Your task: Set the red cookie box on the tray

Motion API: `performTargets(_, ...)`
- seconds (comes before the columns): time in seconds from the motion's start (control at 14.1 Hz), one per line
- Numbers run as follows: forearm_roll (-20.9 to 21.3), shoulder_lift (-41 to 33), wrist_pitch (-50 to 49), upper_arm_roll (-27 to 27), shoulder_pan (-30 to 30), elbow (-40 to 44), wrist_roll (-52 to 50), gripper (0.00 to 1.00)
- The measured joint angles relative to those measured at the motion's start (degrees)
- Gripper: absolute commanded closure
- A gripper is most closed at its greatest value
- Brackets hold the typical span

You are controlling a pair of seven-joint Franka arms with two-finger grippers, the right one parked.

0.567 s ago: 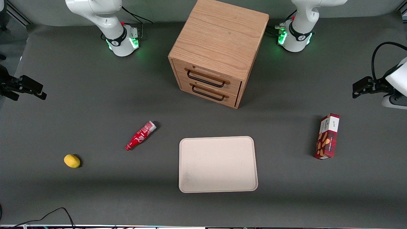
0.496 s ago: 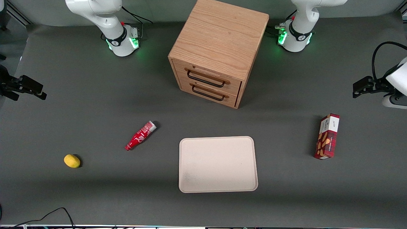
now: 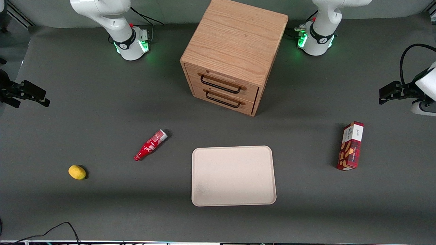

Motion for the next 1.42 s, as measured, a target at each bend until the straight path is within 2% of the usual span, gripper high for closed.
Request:
performTargets(0.28,0.17,3.25,-1.14,3.52,0.70,-0.05,7.87,0.00)
performTargets(0.57,0.17,9.89,3.76,5.72,1.37,-0.67,14.08,0.00)
performTargets(0.78,0.17,12.53,11.88,5.59,1.35,-4.80,15.12,0.00)
performTargets(1.42,0.17,13.50,35.02,5.15,0.78,-20.26,15.48,0.00)
